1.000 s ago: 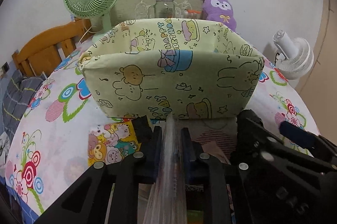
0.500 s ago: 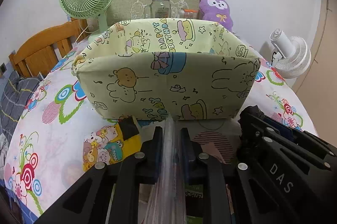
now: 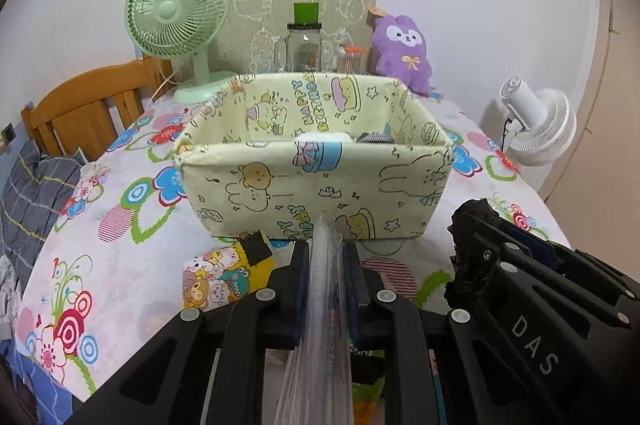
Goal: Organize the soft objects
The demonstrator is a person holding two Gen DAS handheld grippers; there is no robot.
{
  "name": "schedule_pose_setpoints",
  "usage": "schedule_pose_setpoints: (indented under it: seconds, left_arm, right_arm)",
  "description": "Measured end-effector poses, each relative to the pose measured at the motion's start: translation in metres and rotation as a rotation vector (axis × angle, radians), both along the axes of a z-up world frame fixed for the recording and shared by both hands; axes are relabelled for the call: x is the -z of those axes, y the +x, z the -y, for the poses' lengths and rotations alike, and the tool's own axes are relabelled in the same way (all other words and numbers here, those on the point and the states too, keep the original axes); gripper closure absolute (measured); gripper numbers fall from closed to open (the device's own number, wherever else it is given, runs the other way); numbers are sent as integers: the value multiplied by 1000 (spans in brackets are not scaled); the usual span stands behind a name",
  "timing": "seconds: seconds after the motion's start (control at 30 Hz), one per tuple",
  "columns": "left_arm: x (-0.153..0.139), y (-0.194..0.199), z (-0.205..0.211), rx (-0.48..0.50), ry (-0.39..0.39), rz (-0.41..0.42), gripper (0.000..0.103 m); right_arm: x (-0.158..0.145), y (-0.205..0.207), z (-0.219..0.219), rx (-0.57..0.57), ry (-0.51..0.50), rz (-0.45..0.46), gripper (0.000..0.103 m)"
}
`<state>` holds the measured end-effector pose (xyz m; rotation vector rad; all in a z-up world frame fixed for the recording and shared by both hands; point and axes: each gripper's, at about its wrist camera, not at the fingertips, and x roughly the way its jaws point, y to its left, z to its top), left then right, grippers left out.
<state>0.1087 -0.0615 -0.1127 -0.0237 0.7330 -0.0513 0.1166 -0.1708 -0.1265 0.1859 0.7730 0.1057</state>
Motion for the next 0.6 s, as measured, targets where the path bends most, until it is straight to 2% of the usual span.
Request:
schedule_pose_setpoints:
  seconds: [0.6]
  left_arm:
    - [-49, -41, -8, 3, -10, 108, 89]
  right_arm:
    - [-59, -46, -16, -26, -24, 146, 76]
